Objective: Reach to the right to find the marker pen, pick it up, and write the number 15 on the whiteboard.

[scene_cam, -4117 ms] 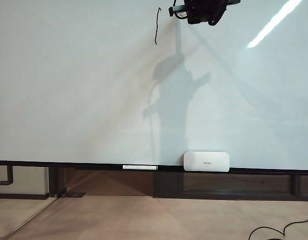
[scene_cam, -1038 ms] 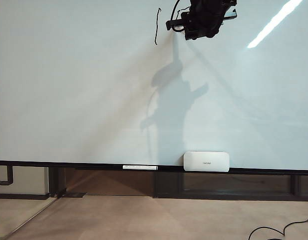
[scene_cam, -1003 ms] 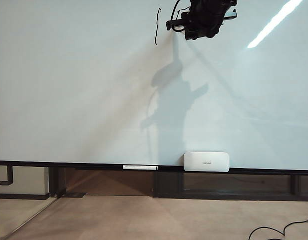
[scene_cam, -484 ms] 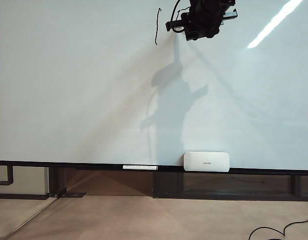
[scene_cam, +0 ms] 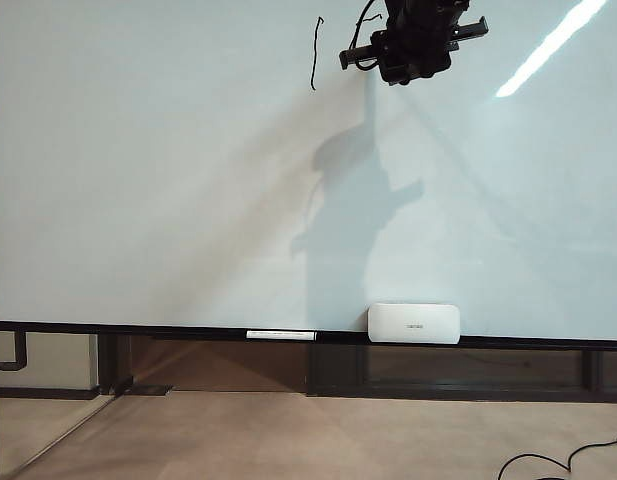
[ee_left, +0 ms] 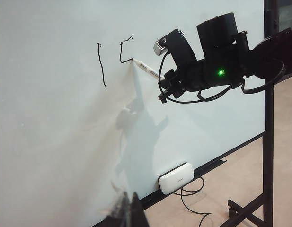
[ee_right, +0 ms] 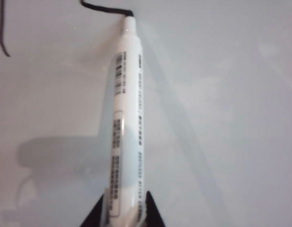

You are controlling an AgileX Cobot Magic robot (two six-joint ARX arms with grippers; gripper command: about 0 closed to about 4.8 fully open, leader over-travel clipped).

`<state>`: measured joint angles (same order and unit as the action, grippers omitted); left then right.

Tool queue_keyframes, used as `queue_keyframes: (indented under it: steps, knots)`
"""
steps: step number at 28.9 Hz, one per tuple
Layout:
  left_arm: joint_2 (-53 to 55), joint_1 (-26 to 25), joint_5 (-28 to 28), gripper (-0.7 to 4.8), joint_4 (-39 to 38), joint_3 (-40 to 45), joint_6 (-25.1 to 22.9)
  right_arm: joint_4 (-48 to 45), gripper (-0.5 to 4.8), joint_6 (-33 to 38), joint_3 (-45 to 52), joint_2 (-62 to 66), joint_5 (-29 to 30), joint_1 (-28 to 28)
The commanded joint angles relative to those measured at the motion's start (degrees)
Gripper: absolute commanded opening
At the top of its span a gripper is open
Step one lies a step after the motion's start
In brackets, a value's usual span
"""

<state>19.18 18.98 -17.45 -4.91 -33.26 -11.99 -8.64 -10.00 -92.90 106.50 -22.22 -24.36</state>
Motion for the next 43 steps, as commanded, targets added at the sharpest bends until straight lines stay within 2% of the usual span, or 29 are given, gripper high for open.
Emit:
queue_keyframes:
  steps: [1, 13, 31, 43]
  knots:
    - [0.02, -0.07, -0.17, -0.05, 0.72, -0.48, -0.07, -0.15, -0.02, 1.05, -0.22, -0.50, -4.96, 0.61]
    - [0.02, -0.07, -0.20, -0.05, 0.44, -1.03, -1.11, 0.85, -0.02, 1.22, -0.22, -0.92, -4.90, 0.61]
    - [0.02, -0.07, -0.17, -0.05, 0.35, -1.03, -1.14, 9.84, -0.02, 3.19, -0.20, -0.87, -3.10, 0.61]
    - [0.02, -0.07, -0.17, -0.05, 0.52, -1.03, -1.16, 10.38, -0.02, 4.17, 0.00, 0.37, -2.10, 0.66]
